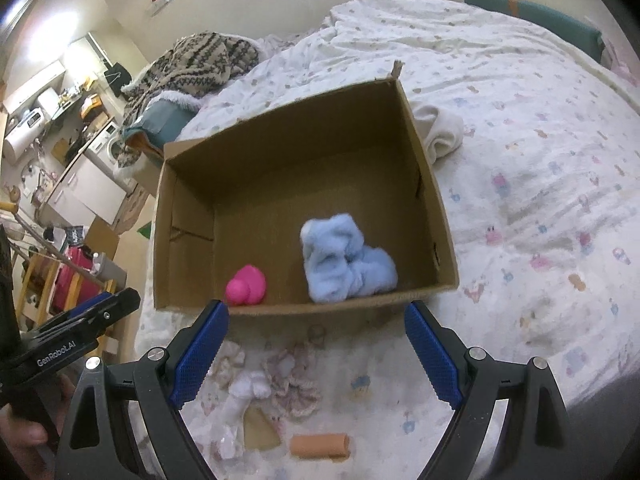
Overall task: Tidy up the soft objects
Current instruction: 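Lift both open tools out of the box back toward the items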
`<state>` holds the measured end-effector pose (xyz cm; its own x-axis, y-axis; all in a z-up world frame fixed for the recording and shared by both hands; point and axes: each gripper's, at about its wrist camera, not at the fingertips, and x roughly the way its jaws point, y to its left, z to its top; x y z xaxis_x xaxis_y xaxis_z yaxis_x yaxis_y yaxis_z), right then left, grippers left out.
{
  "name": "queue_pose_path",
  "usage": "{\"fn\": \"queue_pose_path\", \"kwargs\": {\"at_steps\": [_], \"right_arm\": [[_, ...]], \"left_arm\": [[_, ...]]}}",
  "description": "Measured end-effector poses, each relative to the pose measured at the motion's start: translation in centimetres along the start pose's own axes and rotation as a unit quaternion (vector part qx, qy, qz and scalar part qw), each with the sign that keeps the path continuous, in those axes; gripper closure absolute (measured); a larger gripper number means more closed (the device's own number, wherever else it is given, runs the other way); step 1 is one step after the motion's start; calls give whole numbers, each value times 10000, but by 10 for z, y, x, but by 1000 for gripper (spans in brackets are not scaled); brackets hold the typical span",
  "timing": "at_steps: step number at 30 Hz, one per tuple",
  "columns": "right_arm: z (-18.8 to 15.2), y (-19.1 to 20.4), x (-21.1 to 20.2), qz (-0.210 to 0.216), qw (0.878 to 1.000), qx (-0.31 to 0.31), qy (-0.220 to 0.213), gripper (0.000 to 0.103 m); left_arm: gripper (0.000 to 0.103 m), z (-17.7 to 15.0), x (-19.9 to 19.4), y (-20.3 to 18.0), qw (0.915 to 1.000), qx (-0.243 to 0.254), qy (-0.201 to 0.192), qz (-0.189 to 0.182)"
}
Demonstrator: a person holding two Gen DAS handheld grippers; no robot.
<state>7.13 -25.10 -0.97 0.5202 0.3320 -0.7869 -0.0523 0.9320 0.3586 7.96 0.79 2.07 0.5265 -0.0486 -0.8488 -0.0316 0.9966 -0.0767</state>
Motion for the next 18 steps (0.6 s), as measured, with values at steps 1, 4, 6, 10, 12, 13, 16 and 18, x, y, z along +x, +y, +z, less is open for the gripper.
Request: {"fn": "queue_pose_path", "kwargs": {"at_steps": [1, 4, 6, 10, 12, 13, 16, 18], "right_arm": [[-3, 1, -1, -12, 10000, -14, 22, 8], [-10, 4, -7, -21, 10000, -45, 1, 8], [-15, 3, -9, 37, 10000, -2, 47, 8], [-25, -4, -8, 137, 9994, 219, 214, 8], [-28, -7, -7, 174, 9988, 362, 295, 8], [-30, -9, -5, 177, 9984, 426, 338, 8], [-35, -13, 0, 183, 9971, 568, 471, 8], [-39, -15, 4, 201, 9961, 656, 559, 8]], "left_arm": [[39, -2, -1, 1, 10000, -11, 3, 9], [39, -8, -4, 6, 10000, -52, -20, 33], [39, -12, -7, 9, 9999, -78, -41, 67], [39, -16, -8, 18, 9997, -214, -49, 108], [39, -18, -6, 25, 9993, -361, 10, 63], [39, -19, -4, 28, 9991, -427, 57, 41], [39, -25, 5, 34, 9978, -596, 292, -49], [39, -29, 14, 35, 9962, -678, 532, -156]]}}
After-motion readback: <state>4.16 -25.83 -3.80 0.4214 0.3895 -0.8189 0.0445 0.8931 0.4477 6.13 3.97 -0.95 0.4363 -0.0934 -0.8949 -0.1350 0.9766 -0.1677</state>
